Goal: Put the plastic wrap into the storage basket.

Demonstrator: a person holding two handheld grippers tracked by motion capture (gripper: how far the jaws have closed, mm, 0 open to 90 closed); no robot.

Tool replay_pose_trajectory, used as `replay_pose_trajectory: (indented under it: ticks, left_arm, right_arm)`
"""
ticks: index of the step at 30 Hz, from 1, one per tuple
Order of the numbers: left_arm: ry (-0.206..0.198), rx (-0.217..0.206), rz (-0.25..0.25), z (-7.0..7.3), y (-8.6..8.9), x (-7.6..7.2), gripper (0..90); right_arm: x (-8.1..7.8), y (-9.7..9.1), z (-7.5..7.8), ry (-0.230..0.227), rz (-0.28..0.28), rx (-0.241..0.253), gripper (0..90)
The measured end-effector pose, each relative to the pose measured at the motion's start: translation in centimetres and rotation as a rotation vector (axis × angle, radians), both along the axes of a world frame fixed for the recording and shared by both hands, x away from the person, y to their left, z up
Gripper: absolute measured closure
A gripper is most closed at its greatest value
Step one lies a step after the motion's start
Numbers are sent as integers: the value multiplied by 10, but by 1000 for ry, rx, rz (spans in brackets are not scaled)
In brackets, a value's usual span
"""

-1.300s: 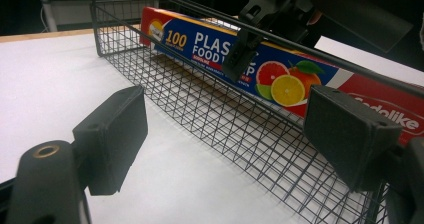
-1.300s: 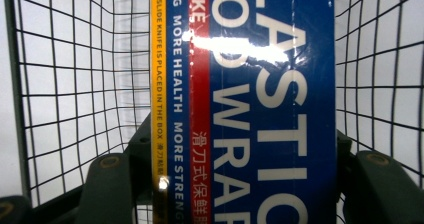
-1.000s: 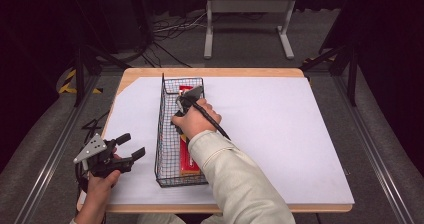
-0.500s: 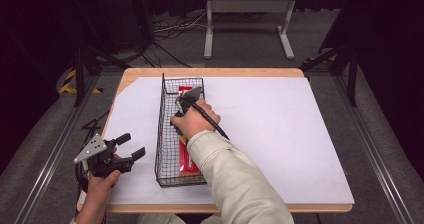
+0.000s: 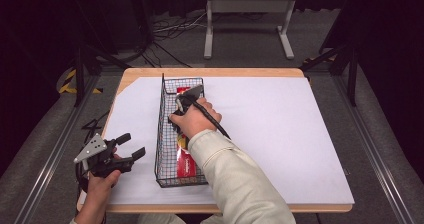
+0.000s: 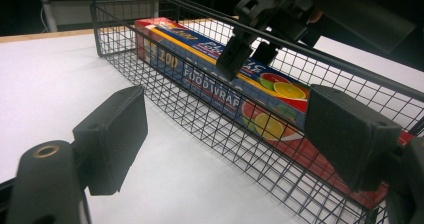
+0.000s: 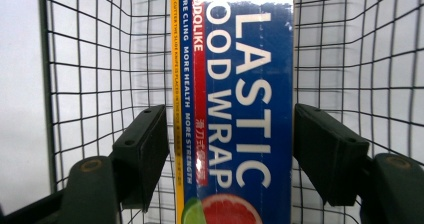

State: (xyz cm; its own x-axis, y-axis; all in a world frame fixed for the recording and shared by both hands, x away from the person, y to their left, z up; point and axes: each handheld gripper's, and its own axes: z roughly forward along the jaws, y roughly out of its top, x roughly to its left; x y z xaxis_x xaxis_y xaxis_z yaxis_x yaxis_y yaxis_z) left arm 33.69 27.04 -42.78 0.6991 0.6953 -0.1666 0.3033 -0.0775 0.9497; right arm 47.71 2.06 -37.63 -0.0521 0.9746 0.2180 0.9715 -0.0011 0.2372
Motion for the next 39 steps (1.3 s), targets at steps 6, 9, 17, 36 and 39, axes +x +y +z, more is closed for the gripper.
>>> replay_pose_trajectory:
  ticks: [6, 9, 17, 36, 39]
  left_arm:
    - [2, -1, 4, 0, -1, 0, 186]
    - [0, 4, 0, 0, -3, 2, 186]
    - [3, 56, 57, 0, -4, 4, 187]
    - [28, 52, 60, -2, -3, 6, 187]
    - [27, 53, 59, -2, -3, 6, 186]
  right_arm:
    - [-2, -4, 10, -51, 22, 20, 290]
    - [-3, -8, 15, -147, 68, 14, 280]
    - [-17, -22, 33, -331, 169, 53, 276]
    - [-32, -53, 56, -463, 312, 112, 269]
    - [-32, -64, 59, -460, 328, 139, 269]
